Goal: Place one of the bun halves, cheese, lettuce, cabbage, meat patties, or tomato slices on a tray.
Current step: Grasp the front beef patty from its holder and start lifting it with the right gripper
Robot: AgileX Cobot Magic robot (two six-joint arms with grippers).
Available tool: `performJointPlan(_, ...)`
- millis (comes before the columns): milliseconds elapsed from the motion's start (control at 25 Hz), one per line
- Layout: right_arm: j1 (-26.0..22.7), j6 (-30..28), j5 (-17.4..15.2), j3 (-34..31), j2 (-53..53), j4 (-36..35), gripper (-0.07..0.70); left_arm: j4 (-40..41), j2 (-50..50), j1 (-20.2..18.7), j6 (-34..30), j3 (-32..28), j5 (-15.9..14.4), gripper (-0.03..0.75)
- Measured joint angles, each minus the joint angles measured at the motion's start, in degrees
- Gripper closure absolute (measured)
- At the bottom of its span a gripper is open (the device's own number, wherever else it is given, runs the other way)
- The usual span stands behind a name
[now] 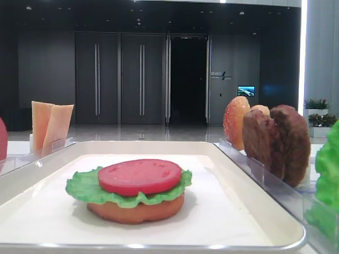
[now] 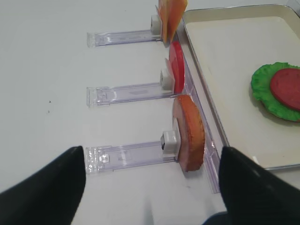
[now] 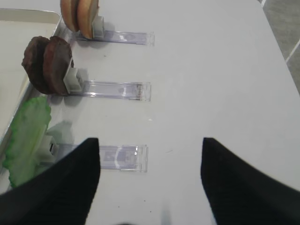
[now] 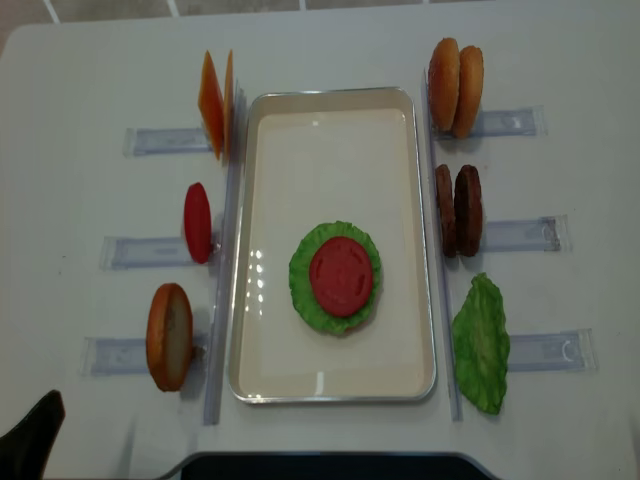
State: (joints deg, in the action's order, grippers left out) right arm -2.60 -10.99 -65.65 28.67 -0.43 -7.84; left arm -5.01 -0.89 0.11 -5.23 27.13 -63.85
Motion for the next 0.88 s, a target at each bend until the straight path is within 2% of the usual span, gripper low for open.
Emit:
performJointPlan(560, 0.0, 0.0, 0.0, 0.0, 0.13, 0.0, 0.161, -0.05, 0.0, 0.0, 0.0, 0.0, 0.0, 0.024)
performJointPlan(880, 0.0, 1.39, 0.11, 0.26, 9.42, -0.4, 0.161, -0.05, 0.0, 0.0, 0.0, 0.0, 0.02, 0.024)
